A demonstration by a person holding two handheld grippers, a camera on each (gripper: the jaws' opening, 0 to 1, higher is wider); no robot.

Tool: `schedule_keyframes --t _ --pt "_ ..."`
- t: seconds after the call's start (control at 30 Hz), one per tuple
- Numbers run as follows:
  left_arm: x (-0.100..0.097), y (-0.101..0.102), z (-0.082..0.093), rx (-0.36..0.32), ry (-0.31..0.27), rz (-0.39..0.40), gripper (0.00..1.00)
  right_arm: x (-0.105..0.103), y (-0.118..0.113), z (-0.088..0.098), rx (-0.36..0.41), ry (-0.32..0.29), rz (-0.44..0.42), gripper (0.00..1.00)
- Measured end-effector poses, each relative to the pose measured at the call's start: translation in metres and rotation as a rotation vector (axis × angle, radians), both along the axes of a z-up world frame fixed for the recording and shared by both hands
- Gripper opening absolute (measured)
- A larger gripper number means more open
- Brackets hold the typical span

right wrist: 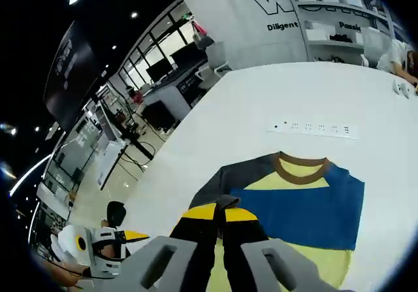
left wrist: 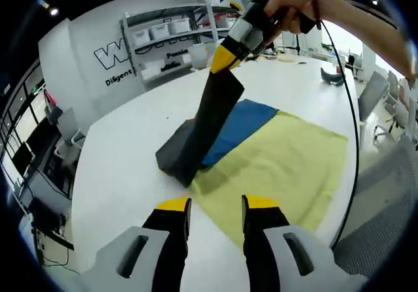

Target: Fold the garment on the visible template until the final outline fits inside the template.

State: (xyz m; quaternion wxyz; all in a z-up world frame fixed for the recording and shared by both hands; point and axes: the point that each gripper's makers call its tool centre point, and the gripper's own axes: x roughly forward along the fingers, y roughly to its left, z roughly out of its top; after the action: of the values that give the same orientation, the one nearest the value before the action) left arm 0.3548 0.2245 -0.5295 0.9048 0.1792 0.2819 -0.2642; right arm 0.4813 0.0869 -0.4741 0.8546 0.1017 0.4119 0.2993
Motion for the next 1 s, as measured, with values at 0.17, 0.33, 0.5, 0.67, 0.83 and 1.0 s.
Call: schedule_keyframes --t 0.17,0.33,0.5,0.67,0.83,1.0 --pt "0.004 -0.002 -0.008 0.005 0.012 0.002 0.32 0.003 -0.033 -0.023 0.015 0.066 -0.097 0.0" --pt "0.012 -0.004 -0.015 0.019 0.023 -0.007 0.34 0.007 -0.057 -0.039 0.039 0.087 -0.156 0.0" --pt "0.029 -0.002 -0.024 0.042 0.02 0.005 0.34 0.02 -0.077 -0.049 0.087 0.073 -0.231 0.0" --pt "0.05 0.003 -0.033 0.079 0.012 0.032 0.33 0.028 -0.095 -0.065 0.081 0.053 -0.258 0.0" --pt "0.071 0.008 -0.049 0.118 0.025 0.045 0.31 0.029 -0.105 -0.086 0.075 0.082 -0.277 0.0" --pt "0.09 0.005 -0.05 0.087 -0.006 0.062 0.28 0.035 -0.111 -0.095 0.072 0.081 -0.292 0.0"
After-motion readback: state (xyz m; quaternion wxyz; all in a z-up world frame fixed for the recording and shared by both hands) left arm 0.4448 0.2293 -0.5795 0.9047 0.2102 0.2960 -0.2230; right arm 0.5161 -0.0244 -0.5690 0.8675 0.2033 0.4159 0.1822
